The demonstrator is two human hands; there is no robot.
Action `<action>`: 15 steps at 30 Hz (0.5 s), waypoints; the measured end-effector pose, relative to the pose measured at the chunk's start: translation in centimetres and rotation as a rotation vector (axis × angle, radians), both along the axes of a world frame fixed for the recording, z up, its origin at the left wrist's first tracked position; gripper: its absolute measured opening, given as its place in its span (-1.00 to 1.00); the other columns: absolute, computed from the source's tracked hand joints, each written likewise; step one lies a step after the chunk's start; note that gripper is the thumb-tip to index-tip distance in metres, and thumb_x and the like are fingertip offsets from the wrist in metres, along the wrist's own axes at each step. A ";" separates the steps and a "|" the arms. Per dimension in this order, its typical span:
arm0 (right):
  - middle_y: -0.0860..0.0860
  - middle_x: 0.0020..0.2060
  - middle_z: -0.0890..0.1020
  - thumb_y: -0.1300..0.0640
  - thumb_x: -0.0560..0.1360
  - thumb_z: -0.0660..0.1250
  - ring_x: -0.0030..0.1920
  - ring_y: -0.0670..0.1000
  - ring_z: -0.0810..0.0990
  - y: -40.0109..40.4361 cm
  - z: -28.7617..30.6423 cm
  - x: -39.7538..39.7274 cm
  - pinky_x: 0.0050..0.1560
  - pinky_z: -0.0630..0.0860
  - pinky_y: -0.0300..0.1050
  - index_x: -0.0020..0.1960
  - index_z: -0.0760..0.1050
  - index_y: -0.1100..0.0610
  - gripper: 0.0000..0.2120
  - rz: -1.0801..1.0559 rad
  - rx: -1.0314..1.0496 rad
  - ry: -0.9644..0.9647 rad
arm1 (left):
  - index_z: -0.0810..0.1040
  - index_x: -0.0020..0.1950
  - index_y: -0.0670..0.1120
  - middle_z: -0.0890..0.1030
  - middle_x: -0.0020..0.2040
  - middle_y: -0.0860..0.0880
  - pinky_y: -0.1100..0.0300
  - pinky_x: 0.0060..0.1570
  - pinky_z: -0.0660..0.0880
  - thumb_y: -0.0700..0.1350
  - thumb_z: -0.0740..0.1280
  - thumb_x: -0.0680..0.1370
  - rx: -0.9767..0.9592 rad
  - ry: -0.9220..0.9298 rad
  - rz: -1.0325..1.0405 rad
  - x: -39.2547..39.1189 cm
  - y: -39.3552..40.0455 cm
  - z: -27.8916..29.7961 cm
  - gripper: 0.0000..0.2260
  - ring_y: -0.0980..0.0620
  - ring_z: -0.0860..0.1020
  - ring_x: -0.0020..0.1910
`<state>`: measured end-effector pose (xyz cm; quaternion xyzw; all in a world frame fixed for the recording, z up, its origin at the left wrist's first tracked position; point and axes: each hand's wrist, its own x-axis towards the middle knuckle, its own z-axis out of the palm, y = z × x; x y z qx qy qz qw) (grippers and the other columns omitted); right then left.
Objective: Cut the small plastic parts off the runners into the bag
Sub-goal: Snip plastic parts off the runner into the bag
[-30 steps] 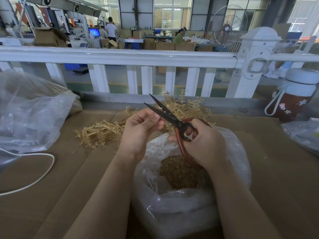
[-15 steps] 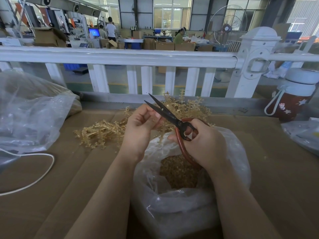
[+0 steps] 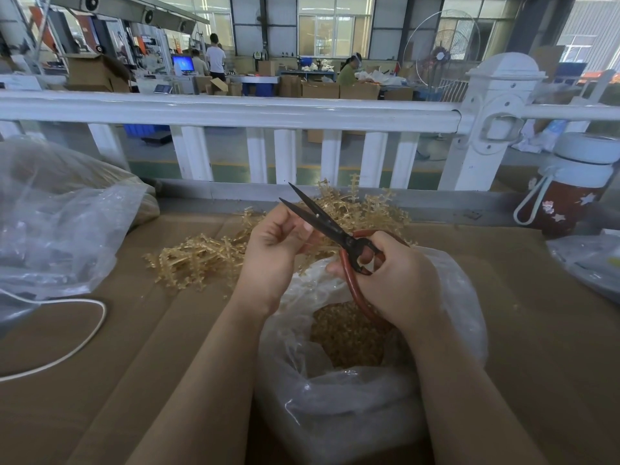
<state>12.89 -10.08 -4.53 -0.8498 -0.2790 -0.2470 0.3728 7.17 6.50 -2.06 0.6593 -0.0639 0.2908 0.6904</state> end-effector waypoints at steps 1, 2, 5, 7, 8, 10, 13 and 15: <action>-0.23 -0.28 0.60 -0.60 0.28 0.19 -0.26 -0.24 0.56 0.0 0.0 0.0 -0.26 0.49 -0.37 -0.06 0.59 -0.07 -0.35 0.002 0.005 -0.003 | 0.58 0.01 -0.12 0.69 -0.17 0.12 0.33 -0.16 0.53 -0.35 0.23 0.62 -0.002 0.001 -0.002 0.0 0.0 0.0 -0.81 0.19 0.63 -0.18; -0.22 -0.27 0.61 -0.60 0.28 0.19 -0.26 -0.22 0.56 0.0 0.0 0.0 -0.24 0.52 -0.33 -0.05 0.60 -0.06 -0.34 0.003 0.006 -0.007 | 0.58 0.01 -0.11 0.69 -0.18 0.12 0.33 -0.17 0.53 -0.34 0.23 0.62 -0.003 0.003 -0.003 0.0 0.0 0.0 -0.81 0.19 0.62 -0.18; -0.20 -0.29 0.60 -0.59 0.29 0.19 -0.27 -0.18 0.57 0.0 -0.1 0.0 -0.25 0.54 -0.27 -0.08 0.60 -0.03 -0.34 0.010 0.014 -0.023 | 0.58 0.02 -0.12 0.69 -0.18 0.11 0.32 -0.16 0.53 -0.33 0.23 0.63 -0.003 0.009 -0.009 0.0 0.0 0.0 -0.82 0.18 0.62 -0.19; -0.21 -0.32 0.58 -0.59 0.30 0.21 -0.28 -0.21 0.56 0.0 -0.1 0.0 -0.27 0.52 -0.31 -0.11 0.59 -0.04 -0.36 0.011 0.021 -0.023 | 0.57 0.06 -0.15 0.68 -0.17 0.10 0.31 -0.15 0.53 -0.32 0.23 0.63 -0.011 0.014 -0.007 0.1 0.1 -0.1 -0.85 0.17 0.62 -0.18; -0.20 -0.33 0.57 -0.58 0.30 0.22 -0.29 -0.22 0.55 0.0 -0.2 0.1 -0.29 0.50 -0.34 -0.13 0.59 -0.04 -0.38 0.009 0.024 -0.026 | 0.57 0.08 -0.17 0.68 -0.17 0.09 0.31 -0.15 0.53 -0.32 0.24 0.63 -0.018 0.017 -0.003 0.2 0.2 -0.2 -0.85 0.16 0.62 -0.17; -0.21 -0.35 0.55 -0.59 0.30 0.22 -0.30 -0.23 0.54 0.0 -0.3 0.1 -0.31 0.45 -0.39 -0.15 0.56 -0.06 -0.40 0.008 0.029 -0.026 | 0.57 0.09 -0.16 0.68 -0.16 0.08 0.30 -0.15 0.53 -0.31 0.24 0.63 -0.027 0.024 -0.002 0.2 0.2 -0.2 -0.85 0.15 0.62 -0.17; -0.23 -0.32 0.56 -0.60 0.29 0.21 -0.26 -0.25 0.55 0.0 -0.4 0.1 -0.30 0.39 -0.47 -0.16 0.53 -0.09 -0.42 0.012 0.042 -0.007 | 0.55 0.03 -0.14 0.64 -0.22 0.09 0.29 -0.17 0.50 -0.27 0.23 0.64 -0.051 0.050 -0.032 0.2 0.2 -0.2 -0.88 0.14 0.58 -0.23; -0.23 -0.32 0.57 -0.61 0.30 0.22 -0.27 -0.24 0.56 0.0 -0.5 0.2 -0.29 0.41 -0.45 -0.16 0.53 -0.06 -0.39 0.019 0.076 -0.002 | 0.50 -0.03 -0.16 0.60 -0.27 0.04 0.28 -0.22 0.47 -0.26 0.20 0.64 -0.148 0.066 -0.075 0.1 0.3 -0.1 -0.88 0.11 0.52 -0.30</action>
